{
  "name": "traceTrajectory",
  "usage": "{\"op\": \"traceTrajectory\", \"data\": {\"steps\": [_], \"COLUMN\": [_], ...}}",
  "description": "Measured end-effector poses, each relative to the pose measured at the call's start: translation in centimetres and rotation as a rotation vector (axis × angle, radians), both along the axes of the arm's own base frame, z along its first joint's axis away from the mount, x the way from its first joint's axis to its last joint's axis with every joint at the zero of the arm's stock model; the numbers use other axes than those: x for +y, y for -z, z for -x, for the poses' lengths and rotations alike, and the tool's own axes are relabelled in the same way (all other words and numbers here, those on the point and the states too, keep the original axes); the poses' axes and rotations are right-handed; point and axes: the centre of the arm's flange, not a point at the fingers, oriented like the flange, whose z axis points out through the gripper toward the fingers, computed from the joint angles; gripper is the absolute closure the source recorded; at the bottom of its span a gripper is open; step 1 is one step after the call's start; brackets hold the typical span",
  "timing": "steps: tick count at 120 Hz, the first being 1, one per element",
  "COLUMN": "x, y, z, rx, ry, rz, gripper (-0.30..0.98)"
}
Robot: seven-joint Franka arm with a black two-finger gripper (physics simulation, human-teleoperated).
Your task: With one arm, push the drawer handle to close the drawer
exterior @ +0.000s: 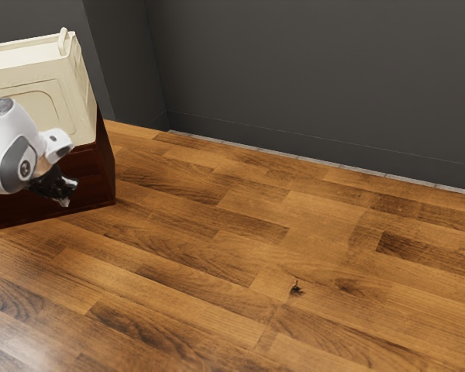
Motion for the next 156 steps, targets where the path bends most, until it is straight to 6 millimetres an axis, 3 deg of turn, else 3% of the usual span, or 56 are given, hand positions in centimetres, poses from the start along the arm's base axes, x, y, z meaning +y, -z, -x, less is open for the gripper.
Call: {"op": "traceTrajectory", "data": {"steps": [13,27,56,79,92,133,142,156], "x": [-4.9,-2.7,-5.5,-7.0,-7.9,-14.4,-15.5,-16.0], "y": [-1.1,-3.7,-7.4,-10.9,-14.2,-25.4,-26.4,-26.2], "z": [0.8,3.4,5.2,5.0,4.8,4.4,4.7,5.5], "rx": [0.015,0.031,0.106,0.127,0.126,0.141,0.173,0.242], "ry": [0.083,0.037,0.088,0.12,0.142,0.268,0.282,0.277], "rz": [0.053,0.095,0.151,0.154,0.147,0.043,0.041,0.058], "gripper": [0.79,0.78,0.32,0.13,0.08,0.02,0.01,0.01]}}
